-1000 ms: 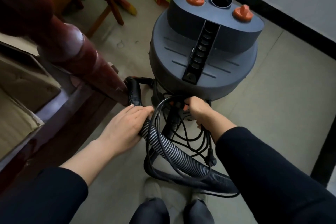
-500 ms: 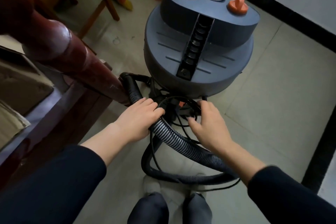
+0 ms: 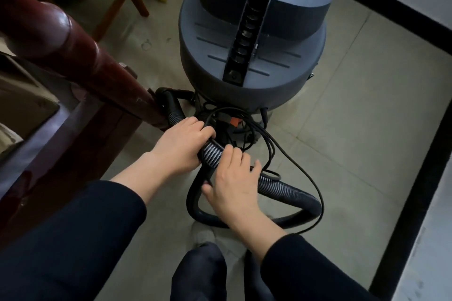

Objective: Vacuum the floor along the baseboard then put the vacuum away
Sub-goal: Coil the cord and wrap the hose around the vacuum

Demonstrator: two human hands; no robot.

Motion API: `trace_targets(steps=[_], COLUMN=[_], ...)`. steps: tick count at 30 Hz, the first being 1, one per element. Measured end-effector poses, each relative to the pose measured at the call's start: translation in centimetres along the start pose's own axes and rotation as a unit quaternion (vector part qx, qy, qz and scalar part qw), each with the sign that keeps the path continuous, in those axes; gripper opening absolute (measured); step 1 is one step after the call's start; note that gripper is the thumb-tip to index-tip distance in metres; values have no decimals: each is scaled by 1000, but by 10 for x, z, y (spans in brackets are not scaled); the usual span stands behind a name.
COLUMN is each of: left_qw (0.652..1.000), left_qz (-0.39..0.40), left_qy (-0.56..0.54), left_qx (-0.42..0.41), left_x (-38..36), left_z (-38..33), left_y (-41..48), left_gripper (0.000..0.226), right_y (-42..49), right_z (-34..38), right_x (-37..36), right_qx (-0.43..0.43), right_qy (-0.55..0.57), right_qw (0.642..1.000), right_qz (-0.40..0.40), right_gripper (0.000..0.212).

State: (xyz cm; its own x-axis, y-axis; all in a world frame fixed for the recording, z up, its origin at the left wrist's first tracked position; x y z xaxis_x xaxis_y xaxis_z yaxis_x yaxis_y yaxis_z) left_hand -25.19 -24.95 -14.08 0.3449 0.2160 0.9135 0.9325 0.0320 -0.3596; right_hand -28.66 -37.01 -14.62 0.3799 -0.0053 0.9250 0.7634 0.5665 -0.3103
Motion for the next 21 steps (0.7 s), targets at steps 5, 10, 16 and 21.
trace_targets(steps=[5, 10, 16, 21], left_qw=[1000, 998, 998, 997], left_qz=[24, 33, 10, 4], left_qy=[0, -42, -6, -72], left_qx=[-13, -30, -54, -36], left_x=[-1, -2, -4, 1], left_z=[-5, -11, -6, -2], left_y=[-4, -18, -31, -35], left_gripper=[43, 53, 105, 104], right_y=[-8, -8, 17, 26], right_z=[-19, -66, -121, -126], right_x=[11, 40, 58, 68], right_qx=[88, 84, 25, 39], right_qy=[165, 218, 139, 103], right_qw=[982, 968, 977, 993], right_qz=[36, 95, 159, 41], right_gripper=[48, 6, 18, 29])
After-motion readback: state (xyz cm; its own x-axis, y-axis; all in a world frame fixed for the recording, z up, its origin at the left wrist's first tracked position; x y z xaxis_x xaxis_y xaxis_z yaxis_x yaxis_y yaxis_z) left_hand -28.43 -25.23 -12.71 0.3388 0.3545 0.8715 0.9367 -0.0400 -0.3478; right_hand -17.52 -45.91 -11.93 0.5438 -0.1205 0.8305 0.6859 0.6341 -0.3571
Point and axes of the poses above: each hand's wrist, its own y-axis towards the middle knuckle, its own x-axis out of the back of the hand, z = x × y, the point moved 5 cm from there along y, towards the middle knuckle, and after that the axes turned 15 degrees about x, right-handed, at the moved point
